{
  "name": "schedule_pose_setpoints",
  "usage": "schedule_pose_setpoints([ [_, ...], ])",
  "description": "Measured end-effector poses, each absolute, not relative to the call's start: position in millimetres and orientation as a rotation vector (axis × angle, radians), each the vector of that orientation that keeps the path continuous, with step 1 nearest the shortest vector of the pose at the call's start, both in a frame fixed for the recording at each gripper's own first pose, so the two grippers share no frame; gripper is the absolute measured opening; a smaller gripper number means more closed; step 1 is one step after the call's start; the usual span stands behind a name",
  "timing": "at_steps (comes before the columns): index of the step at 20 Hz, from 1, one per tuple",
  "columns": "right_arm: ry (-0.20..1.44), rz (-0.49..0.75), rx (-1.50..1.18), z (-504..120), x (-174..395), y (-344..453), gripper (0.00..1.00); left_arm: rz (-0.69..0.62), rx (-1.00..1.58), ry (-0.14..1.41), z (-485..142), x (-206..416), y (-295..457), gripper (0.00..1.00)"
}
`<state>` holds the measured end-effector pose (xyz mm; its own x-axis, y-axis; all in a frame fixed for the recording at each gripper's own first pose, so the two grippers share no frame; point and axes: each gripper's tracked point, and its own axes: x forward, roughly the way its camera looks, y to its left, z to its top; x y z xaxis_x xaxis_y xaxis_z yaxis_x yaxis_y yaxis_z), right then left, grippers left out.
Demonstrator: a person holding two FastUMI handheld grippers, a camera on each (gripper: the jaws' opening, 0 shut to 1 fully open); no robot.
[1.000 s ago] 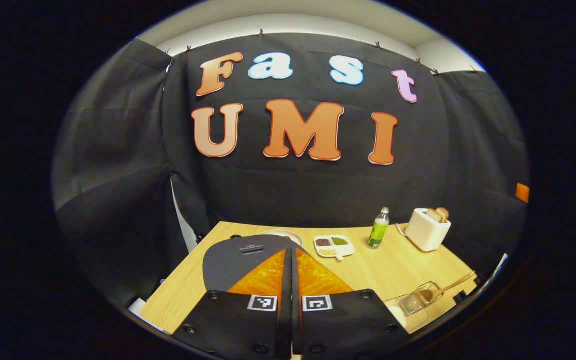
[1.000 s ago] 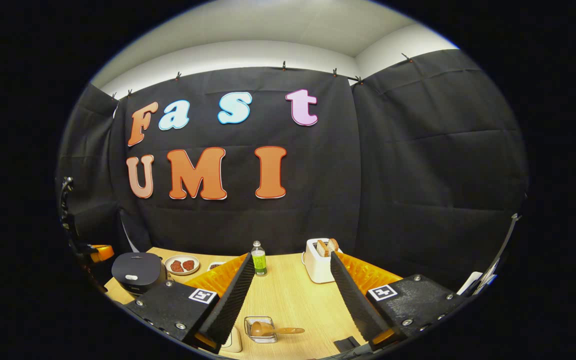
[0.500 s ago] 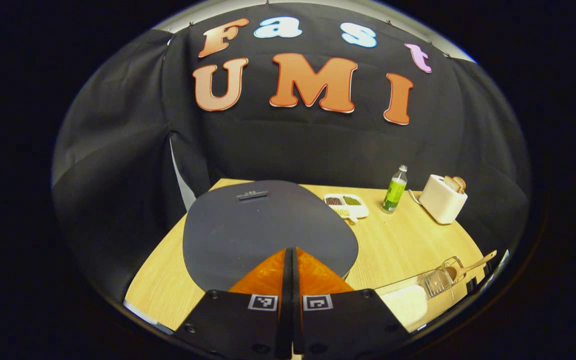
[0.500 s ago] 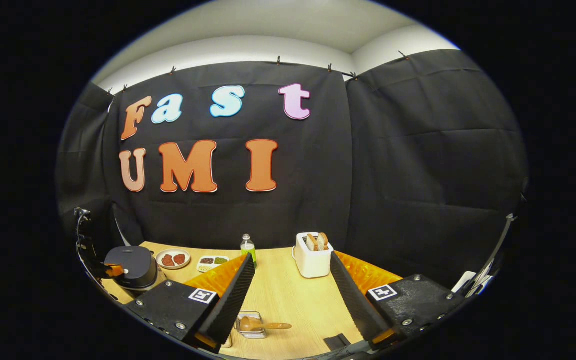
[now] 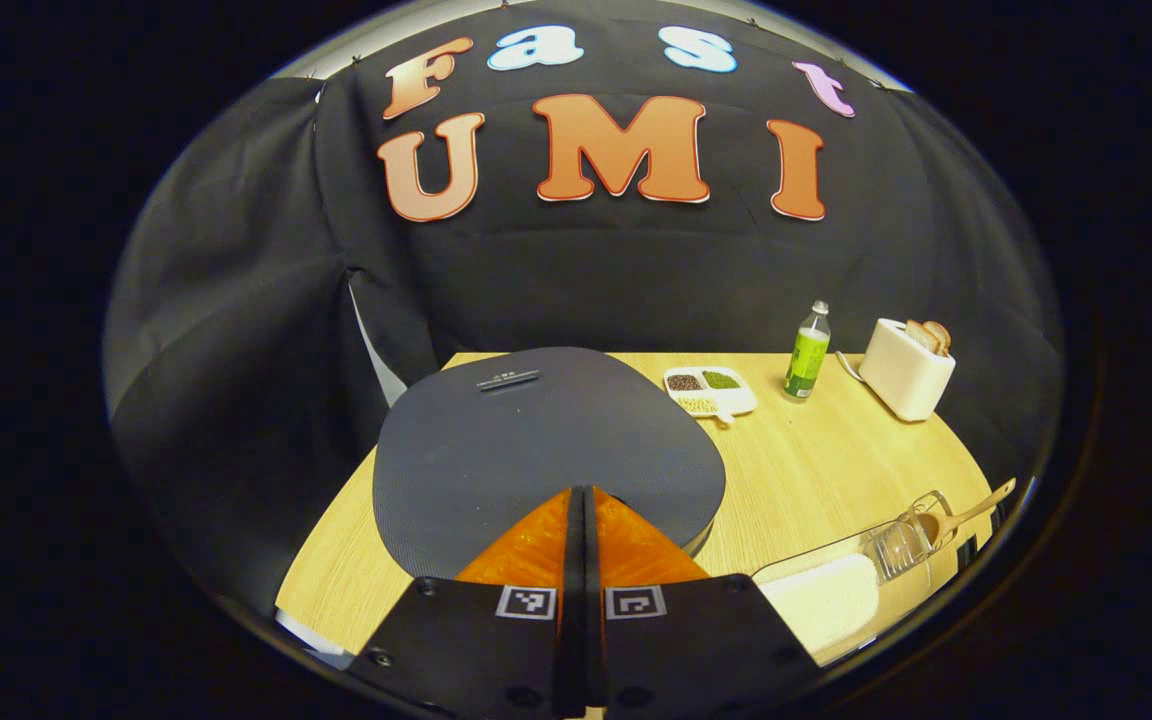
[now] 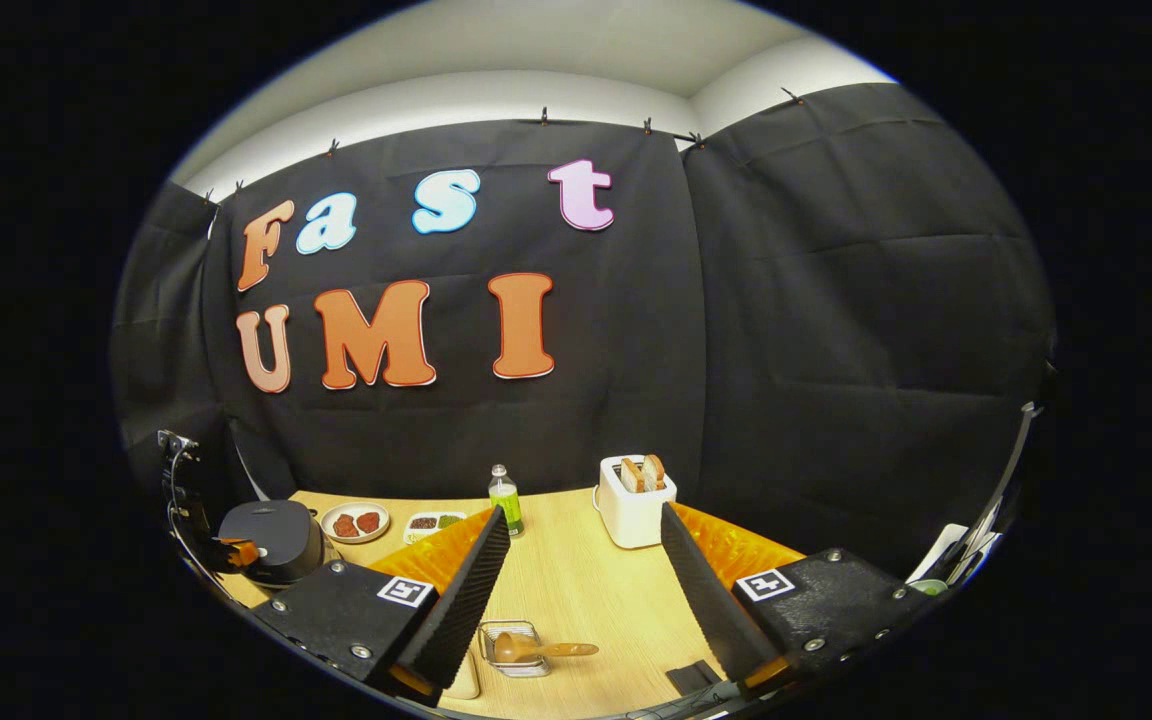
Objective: Close the left gripper, press the button to open the rice cooker; take a wooden spoon from the chopstick holder with the right hand, scoop a spoonful of rice and pour it into the rice cooker, then put the wooden spoon back into the chopstick holder.
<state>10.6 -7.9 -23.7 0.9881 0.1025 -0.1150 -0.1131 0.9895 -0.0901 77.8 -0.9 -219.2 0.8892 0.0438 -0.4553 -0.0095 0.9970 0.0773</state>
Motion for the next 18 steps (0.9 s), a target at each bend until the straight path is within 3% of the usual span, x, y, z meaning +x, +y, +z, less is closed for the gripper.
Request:
schedule_pose_setpoints([
  [5, 0.078, 0.114, -0.057, -24, 11, -11, 0.94, 0.075, 0.052, 0.312, -136, 74, 12, 0.04],
  [10, 0.091, 0.121, -0.014, -46, 14, -14, 0.94, 0.030, 0.024, 0.156, -52, 57, 3, 0.04],
  [13, 0.117, 0.118, -0.013, -70, 20, -15, 0.94, 0.024, 0.025, 0.142, -35, 45, 6, 0.01],
  [15, 0.144, 0.111, -0.016, -91, 23, -18, 0.94, 0.026, 0.034, 0.133, -29, 37, 6, 0.04],
  [18, 0.215, 0.114, 0.011, -131, 24, -18, 0.94, 0.098, 0.061, 0.087, -11, 26, 28, 0.05],
])
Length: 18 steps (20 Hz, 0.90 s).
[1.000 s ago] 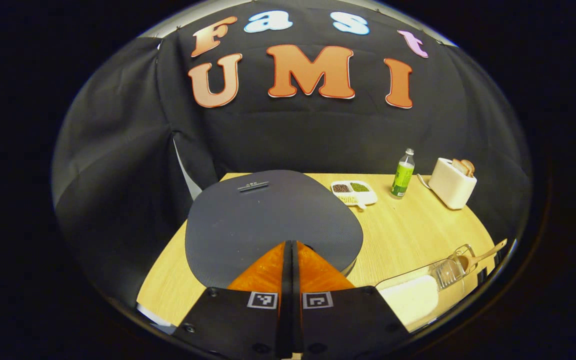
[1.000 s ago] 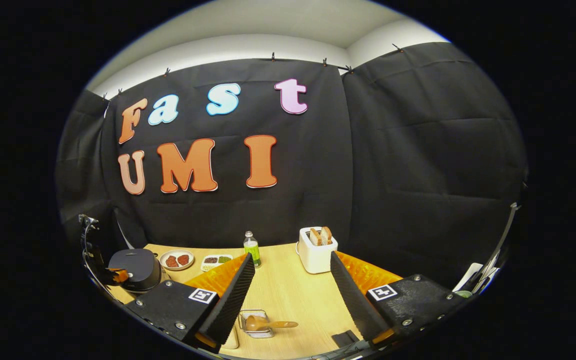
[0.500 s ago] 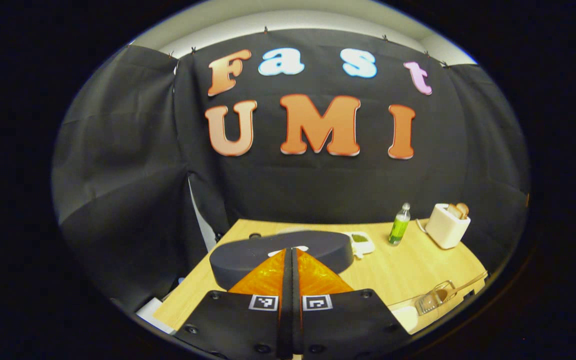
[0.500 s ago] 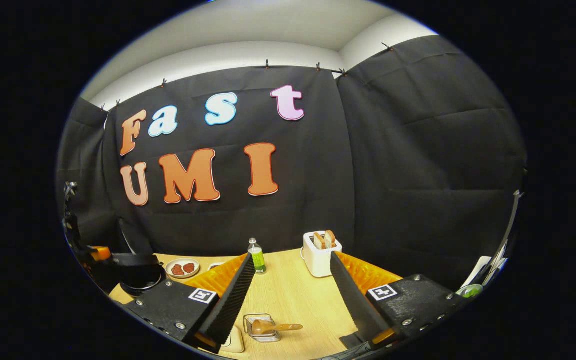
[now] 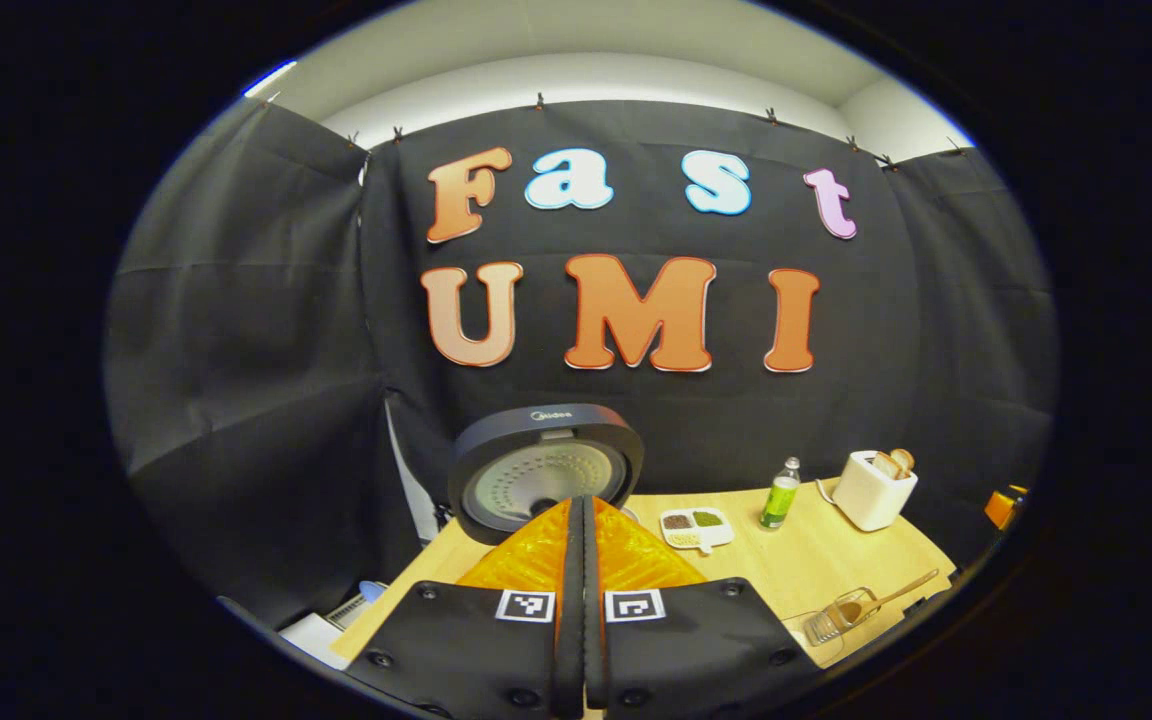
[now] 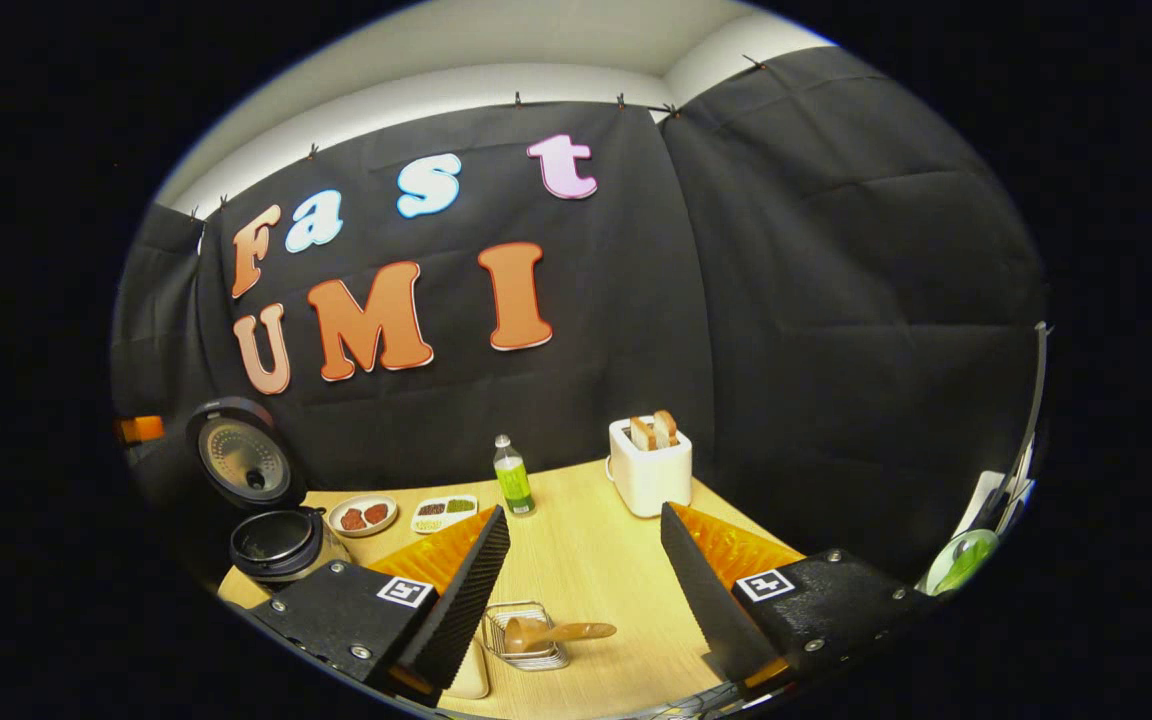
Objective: Close the left gripper, press the button to open the rice cooker; take a wooden spoon from the chopstick holder with the right hand, scoop a spoonful of rice and pour it into the rice cooker, then put the wooden spoon back into the chopstick holder.
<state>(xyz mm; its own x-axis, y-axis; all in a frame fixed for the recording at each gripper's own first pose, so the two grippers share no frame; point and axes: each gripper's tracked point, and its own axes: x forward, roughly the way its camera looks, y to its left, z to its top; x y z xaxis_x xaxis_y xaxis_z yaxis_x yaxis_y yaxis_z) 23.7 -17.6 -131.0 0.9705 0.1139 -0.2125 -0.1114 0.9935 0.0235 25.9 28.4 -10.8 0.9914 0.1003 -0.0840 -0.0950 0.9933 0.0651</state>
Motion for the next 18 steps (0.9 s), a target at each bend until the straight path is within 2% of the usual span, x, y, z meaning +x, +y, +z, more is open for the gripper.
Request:
schedule_pose_setpoints([
  [1, 0.232, 0.105, 0.020, -143, 25, -21, 0.94, 0.114, 0.060, 0.073, -7, 22, 33, 0.05],
  [2, 0.250, 0.096, 0.026, -155, 26, -23, 0.95, 0.121, 0.056, 0.062, -2, 17, 35, 0.19],
  [3, 0.273, 0.093, 0.038, -169, 26, -23, 0.95, 0.131, 0.049, 0.054, 2, 10, 40, 0.24],
  [4, 0.297, 0.093, 0.054, -181, 26, -22, 0.95, 0.143, 0.050, 0.060, 3, 5, 46, 0.23],
  [5, 0.326, 0.091, 0.073, -192, 26, -22, 0.94, 0.141, 0.043, 0.061, 2, -1, 47, 0.32],
  [8, 0.406, 0.071, 0.092, -228, 25, -24, 0.95, 0.185, 0.036, 0.037, 13, -14, 63, 0.30],
  [14, 0.500, 0.095, 0.178, -265, 23, -9, 0.93, 0.255, 0.032, 0.008, 22, -36, 83, 0.82],
  [15, 0.509, 0.097, 0.177, -269, 24, -7, 0.85, 0.260, 0.032, 0.014, 19, -39, 84, 0.91],
  [16, 0.520, 0.101, 0.178, -274, 23, -5, 0.82, 0.265, 0.033, 0.021, 16, -40, 86, 1.00],
  [18, 0.532, 0.111, 0.197, -276, 23, -1, 0.72, 0.275, 0.042, 0.037, 14, -41, 90, 1.00],
])
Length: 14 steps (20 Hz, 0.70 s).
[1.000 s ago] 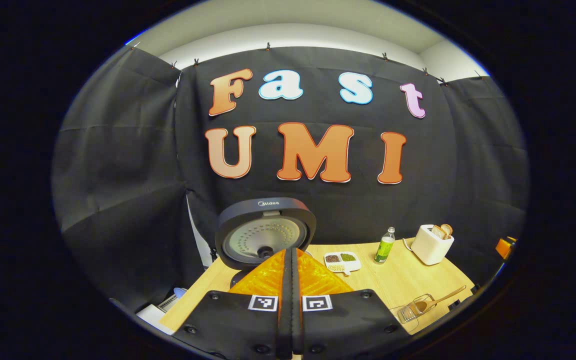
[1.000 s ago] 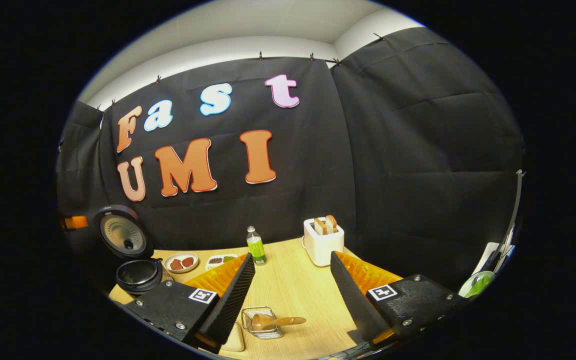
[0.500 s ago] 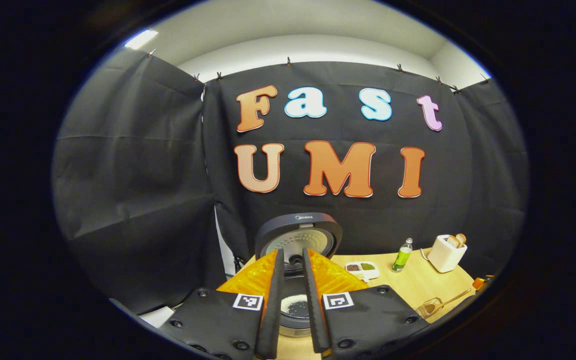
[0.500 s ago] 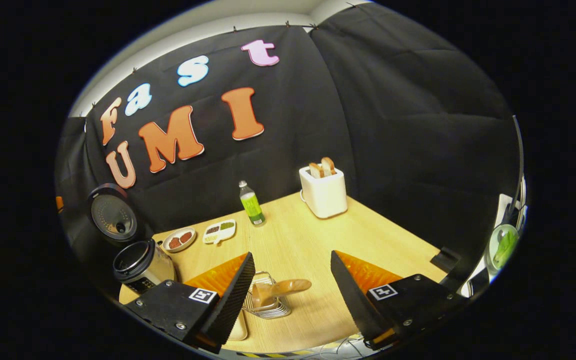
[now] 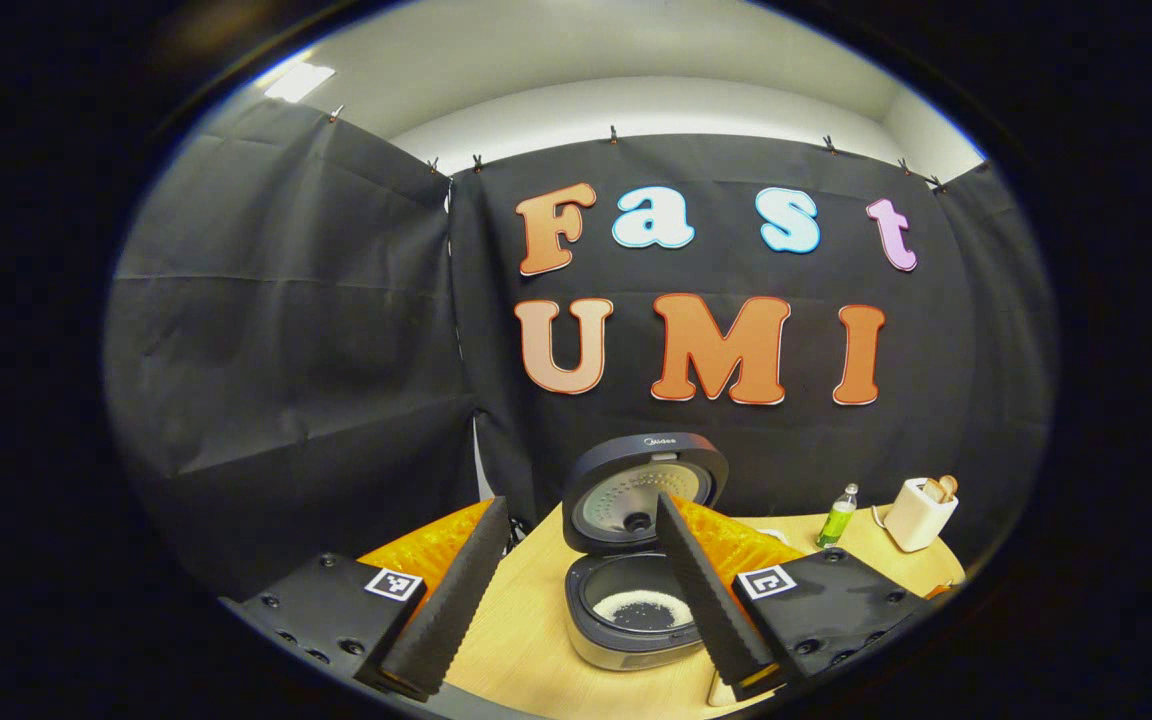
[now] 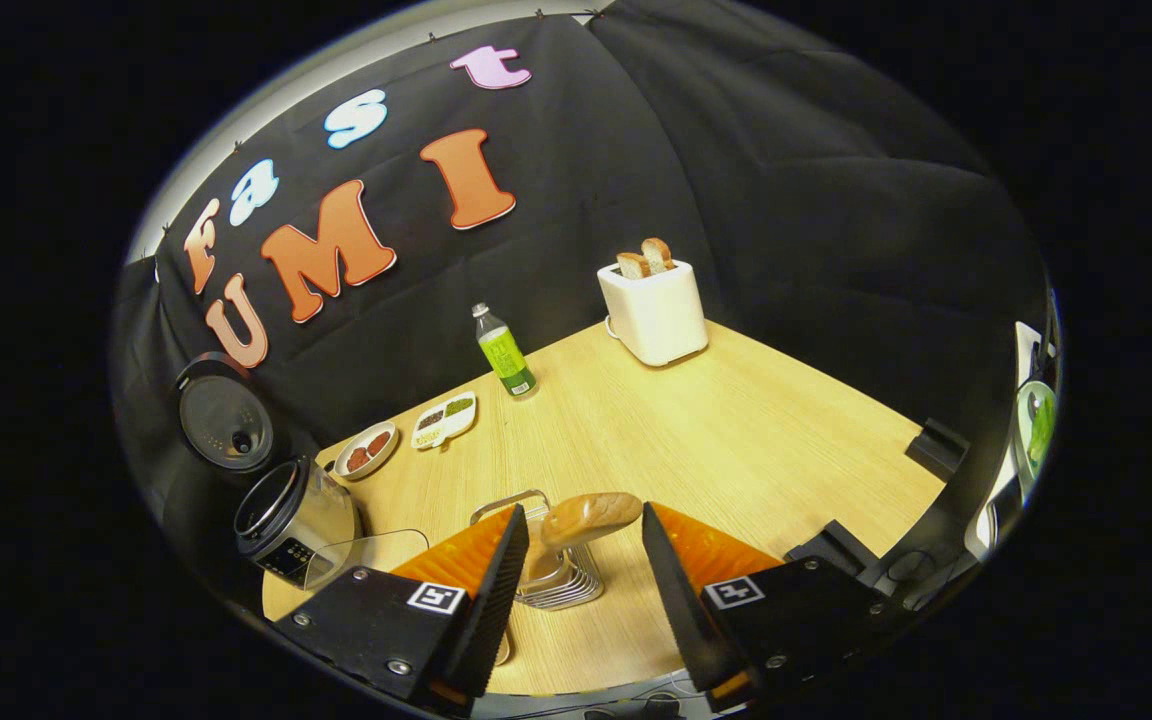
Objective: Close the left gripper, press the button to open the rice cooker; take a wooden spoon from the chopstick holder with the right hand, scoop a spoonful of rice and pour it into the rice cooker, then put the wooden spoon back into the chopstick holder.
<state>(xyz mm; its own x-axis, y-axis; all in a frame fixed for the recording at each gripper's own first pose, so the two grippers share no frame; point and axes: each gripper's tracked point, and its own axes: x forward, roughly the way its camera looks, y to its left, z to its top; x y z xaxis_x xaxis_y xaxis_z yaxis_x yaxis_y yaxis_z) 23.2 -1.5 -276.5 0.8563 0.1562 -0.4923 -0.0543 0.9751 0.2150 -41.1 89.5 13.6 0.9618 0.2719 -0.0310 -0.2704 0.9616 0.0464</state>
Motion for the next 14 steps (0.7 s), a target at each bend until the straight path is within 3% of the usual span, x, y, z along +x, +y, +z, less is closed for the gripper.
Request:
schedule_pose_setpoints([
  [11, 0.577, 0.224, 0.313, -262, 42, 41, 0.24, 0.276, 0.034, 0.070, 0, -40, 89, 0.96],
  [14, 0.570, 0.251, 0.215, -255, 39, 52, 0.17, 0.288, 0.031, 0.065, 3, -44, 97, 0.96],
])
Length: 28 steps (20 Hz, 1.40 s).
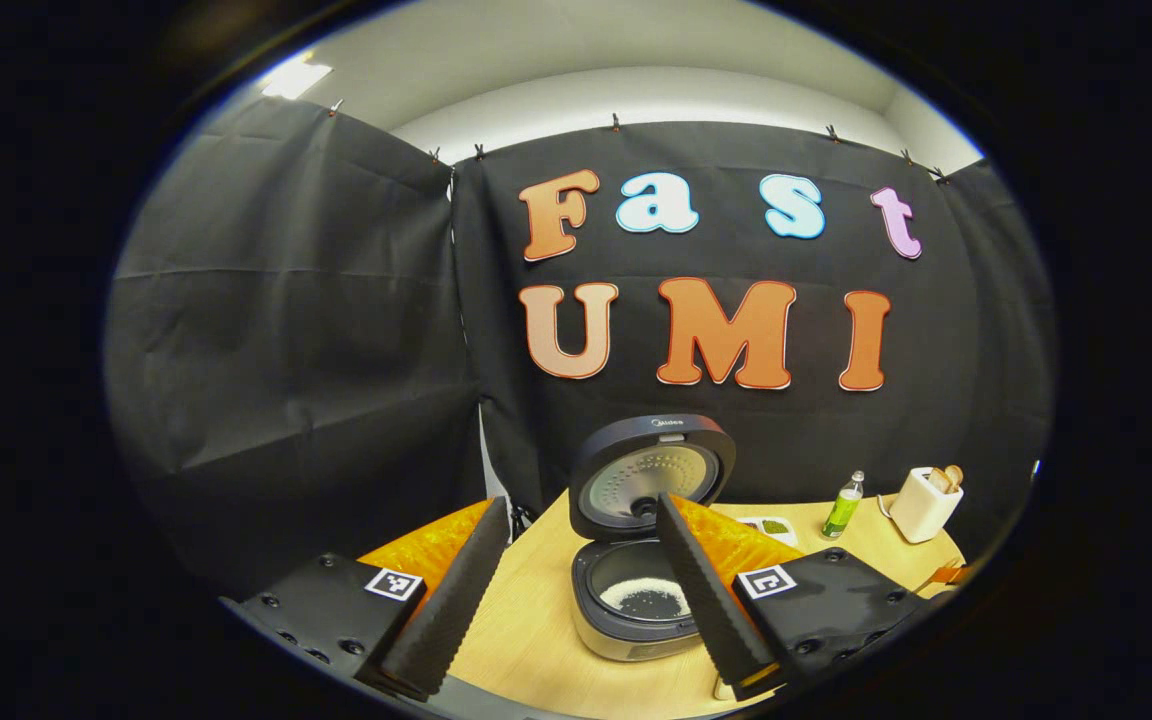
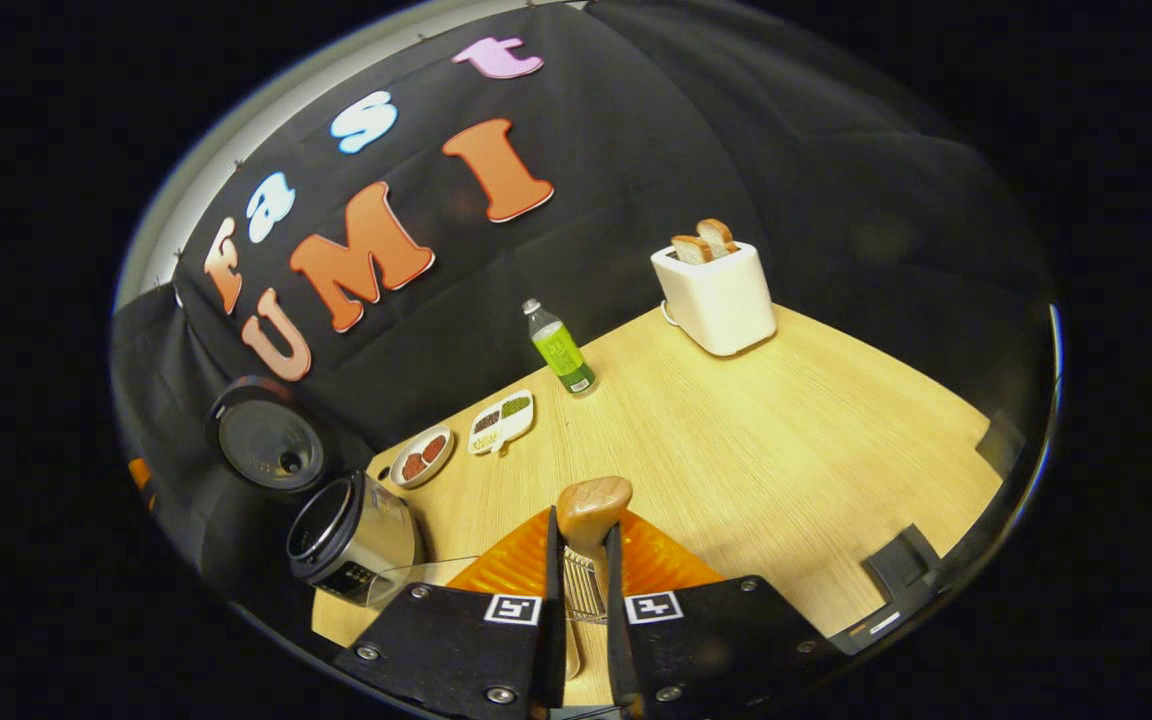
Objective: Close the left gripper, press the button to open the rice cooker; take a wooden spoon from the chopstick holder with the right hand, scoop a spoonful of rice and pour it into the rice cooker, then put the wooden spoon back into the chopstick holder.
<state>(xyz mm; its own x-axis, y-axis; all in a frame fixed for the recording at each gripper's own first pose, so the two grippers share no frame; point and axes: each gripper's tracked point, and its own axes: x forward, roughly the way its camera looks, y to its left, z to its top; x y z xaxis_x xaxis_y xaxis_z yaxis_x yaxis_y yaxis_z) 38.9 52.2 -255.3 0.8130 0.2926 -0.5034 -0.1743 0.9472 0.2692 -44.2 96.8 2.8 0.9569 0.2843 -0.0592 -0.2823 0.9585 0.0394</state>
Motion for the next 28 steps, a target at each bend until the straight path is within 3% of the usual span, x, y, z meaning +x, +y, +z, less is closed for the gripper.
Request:
schedule_pose_setpoints([
  [9, 0.449, 0.294, 0.098, -165, 17, 77, 0.15, 0.287, 0.063, 0.026, 18, -49, 113, 0.96],
  [15, 0.392, 0.405, 0.065, -130, -17, 140, 0.15, 0.218, 0.084, 0.014, 27, -45, 119, 0.98],
  [20, 0.398, 0.436, -0.091, -162, -39, 179, 0.14, 0.196, 0.077, -0.008, 39, -52, 144, 0.99],
  [21, 0.414, 0.434, -0.120, -172, -44, 182, 0.10, 0.198, 0.084, -0.009, 39, -53, 151, 1.00],
  [22, 0.419, 0.432, -0.146, -180, -47, 186, 0.14, 0.202, 0.088, -0.006, 39, -53, 159, 1.00],
  [28, 0.462, 0.386, -0.282, -227, -62, 198, 0.15, 0.228, 0.103, 0.032, 28, -54, 200, 1.00],
])
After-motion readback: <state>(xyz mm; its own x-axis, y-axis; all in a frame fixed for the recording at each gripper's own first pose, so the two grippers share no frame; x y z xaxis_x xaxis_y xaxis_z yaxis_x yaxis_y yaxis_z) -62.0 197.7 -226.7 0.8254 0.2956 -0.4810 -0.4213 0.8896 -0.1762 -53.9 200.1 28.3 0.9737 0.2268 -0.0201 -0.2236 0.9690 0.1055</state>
